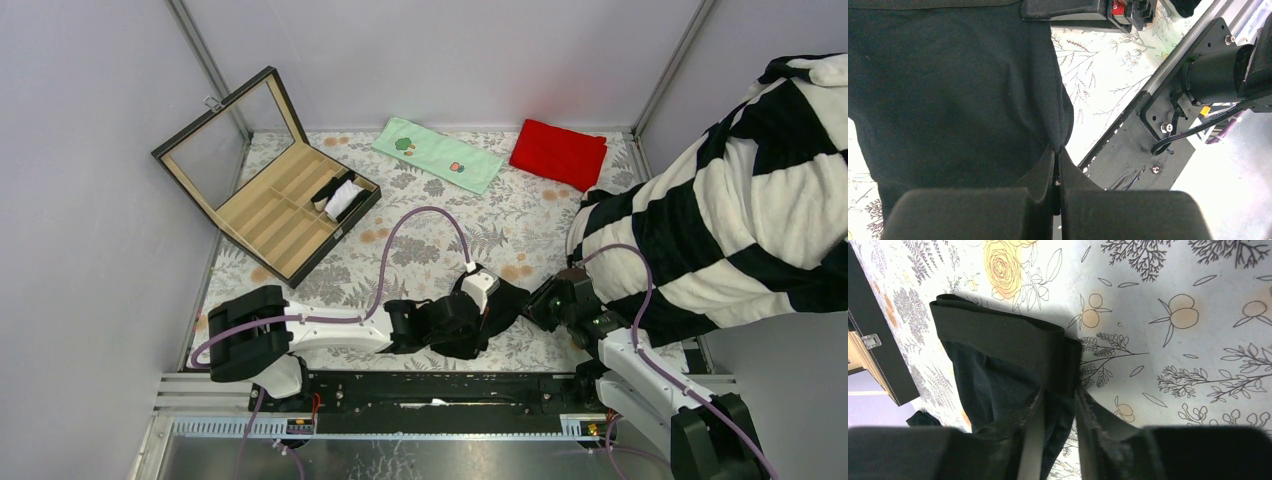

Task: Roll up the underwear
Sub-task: Fold the underwear at the center of the board.

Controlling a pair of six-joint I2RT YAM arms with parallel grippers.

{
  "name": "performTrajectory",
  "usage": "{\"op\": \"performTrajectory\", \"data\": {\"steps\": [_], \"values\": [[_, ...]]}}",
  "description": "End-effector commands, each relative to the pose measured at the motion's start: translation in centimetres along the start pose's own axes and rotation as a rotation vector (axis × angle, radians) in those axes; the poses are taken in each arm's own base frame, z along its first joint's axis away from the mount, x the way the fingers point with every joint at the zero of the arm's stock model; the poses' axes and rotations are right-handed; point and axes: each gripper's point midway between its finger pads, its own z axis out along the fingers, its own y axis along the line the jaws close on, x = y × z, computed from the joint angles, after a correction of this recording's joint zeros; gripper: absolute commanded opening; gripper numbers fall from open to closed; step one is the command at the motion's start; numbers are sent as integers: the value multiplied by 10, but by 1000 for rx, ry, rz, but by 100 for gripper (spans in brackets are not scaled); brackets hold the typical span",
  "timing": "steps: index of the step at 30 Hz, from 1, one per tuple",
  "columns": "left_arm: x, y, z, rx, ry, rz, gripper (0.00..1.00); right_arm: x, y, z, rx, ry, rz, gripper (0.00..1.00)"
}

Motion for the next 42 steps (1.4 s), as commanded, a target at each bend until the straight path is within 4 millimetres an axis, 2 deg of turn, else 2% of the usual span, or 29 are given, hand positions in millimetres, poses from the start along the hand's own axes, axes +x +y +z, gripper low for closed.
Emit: {"op": "performTrajectory", "data": {"steps": [1,3,6,9,12,17,22,27,33,37,42], "values": [[-8,-4,-3,25,-33,-14,0,-1,-20,3,73,-25,41,30],[-7,-3,-3,23,-31,-15,0,-5,-18,1,75,-40,21,21],[-5,-3,-3,27,-29,-15,0,-9,-14,0,57,-55,-8,14],[-3,-3,-3,28,-24,-16,0,-12,-8,-2,25,-68,-33,0],[0,-2,-1,33,-15,-16,0,-17,-1,-6,17,-85,-74,0],[5,-9,2,71,10,-9,0,-32,-2,-20,110,-110,-164,0],[0,-19,3,112,3,-12,0,-40,4,-35,179,-88,-252,0],[-5,-22,1,118,-14,-19,0,-49,15,-45,208,-79,-318,0],[-7,-14,-2,95,-35,-52,0,-51,29,-48,239,12,-400,0],[-8,-10,-5,104,-50,-82,0,-53,32,-43,267,38,-420,0],[-6,-5,-7,110,-57,-103,0,-58,49,-39,254,50,-434,0]]}}
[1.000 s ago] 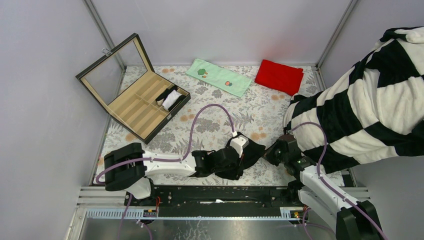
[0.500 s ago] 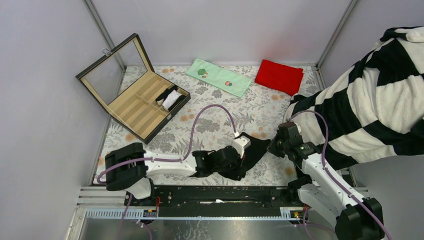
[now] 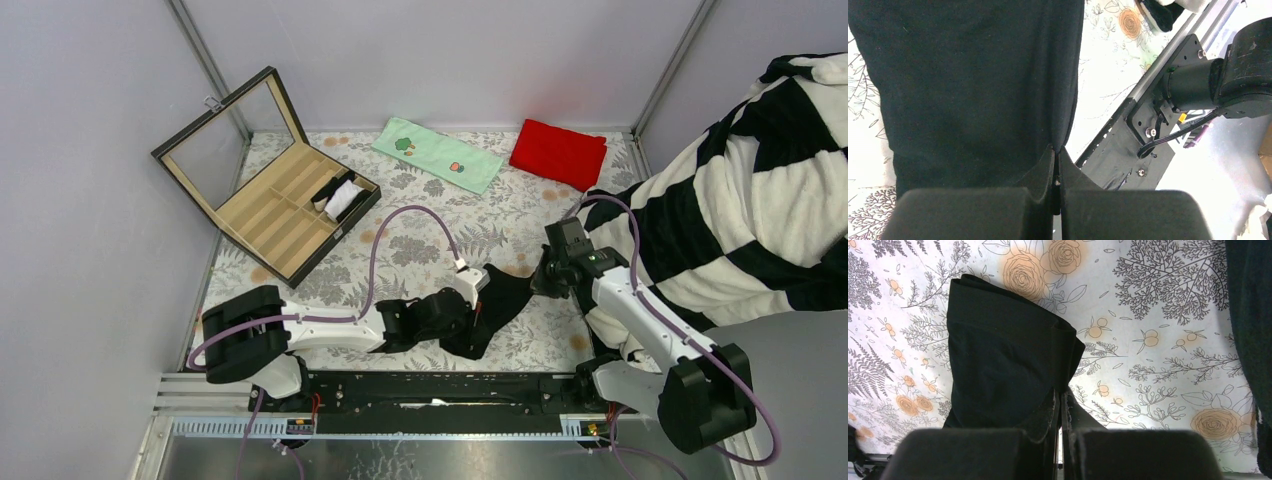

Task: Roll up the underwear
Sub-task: Fold the underwear at the center of the board.

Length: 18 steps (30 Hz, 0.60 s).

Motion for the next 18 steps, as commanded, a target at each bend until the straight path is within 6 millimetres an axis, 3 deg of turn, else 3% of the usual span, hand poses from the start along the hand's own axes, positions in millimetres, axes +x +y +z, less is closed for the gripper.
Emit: {"op": "performTrajectory", "data": {"steps": [1,18], "values": [[-3,-2,-5,32,-29,-28,0,-24,15,-8,-8,-38,-49,0],[4,12,-21,54,-85,-114,0,-27,78,11,126,-8,-322,0]]}}
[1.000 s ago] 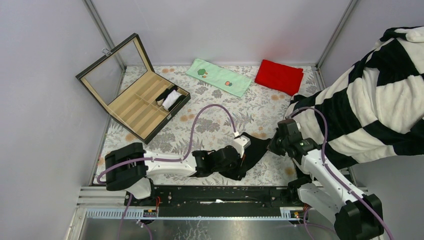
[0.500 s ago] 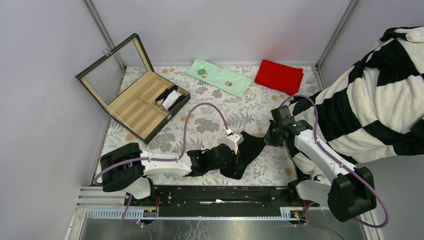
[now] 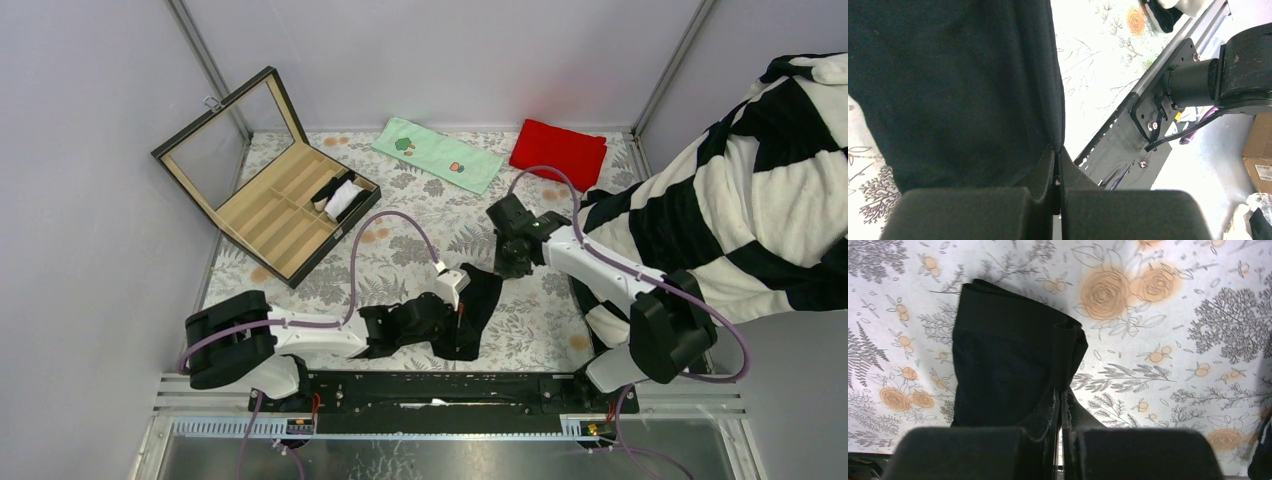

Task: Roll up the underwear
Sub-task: Fold the underwear at the center of the board.

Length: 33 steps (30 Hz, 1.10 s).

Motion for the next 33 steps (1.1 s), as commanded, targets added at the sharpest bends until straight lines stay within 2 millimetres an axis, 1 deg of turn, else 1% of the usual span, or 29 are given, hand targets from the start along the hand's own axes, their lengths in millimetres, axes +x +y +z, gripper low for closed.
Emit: {"op": "performTrajectory", "data": {"steps": [1,4,10,15,21,33], "values": [[-3,-1,-8,34,-48,-50,0,-25,8,-8,70,-73,-75,0],[-2,4,-14,25,-67,-75,0,-27,13,-7,93,-62,-113,0],[-7,9,-28,17,-111,-112,0,-30,17,-5,101,-64,-134,0],[-5,11,-34,15,-116,-122,0,-33,34,-4,77,-58,-179,0],[4,17,-34,12,-100,-140,0,-36,59,0,60,-48,-229,0],[22,35,-40,-10,-96,-181,0,-27,97,9,23,-22,-311,0]]}}
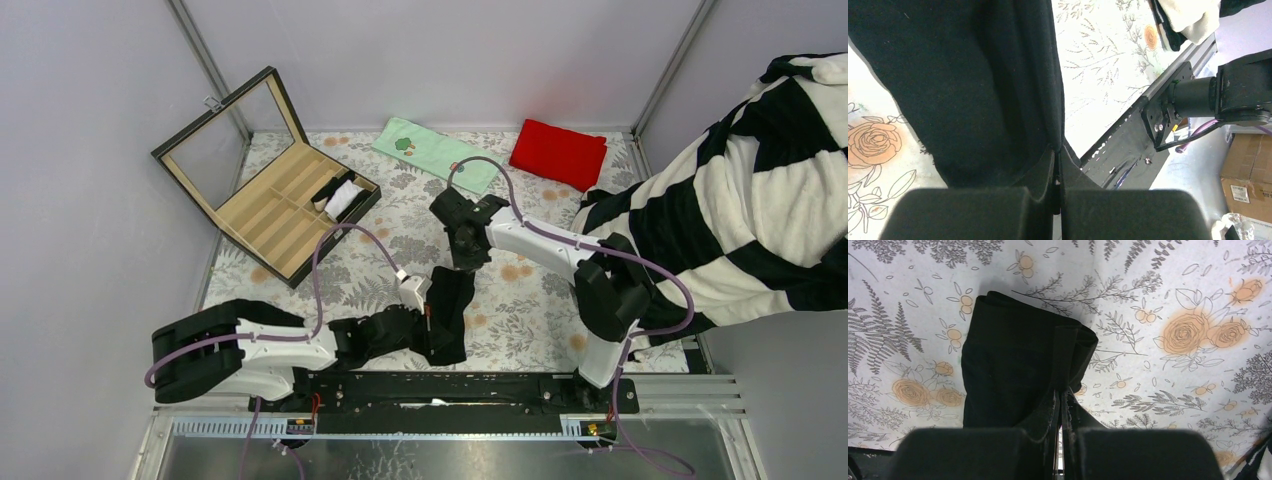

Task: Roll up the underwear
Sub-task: Fold the underwear at the center of the board.

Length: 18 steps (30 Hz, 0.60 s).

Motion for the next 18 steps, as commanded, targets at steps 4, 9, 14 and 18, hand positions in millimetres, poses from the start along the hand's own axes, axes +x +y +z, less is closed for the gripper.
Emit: {"op": "performTrajectory", "data": {"steps": [4,9,14,18], "values": [[10,6,-5,16,10,-27,0,-22,23,-7,-13,-71,-48,0],[14,8,-8,15,12,-30,0,-21,36,-5,-35,-66,-62,0],[18,12,-11,10,12,-36,0,-18,50,-1,-62,-51,-76,0],[19,14,-12,8,12,-40,0,-16,61,2,-85,-43,-87,0]]}}
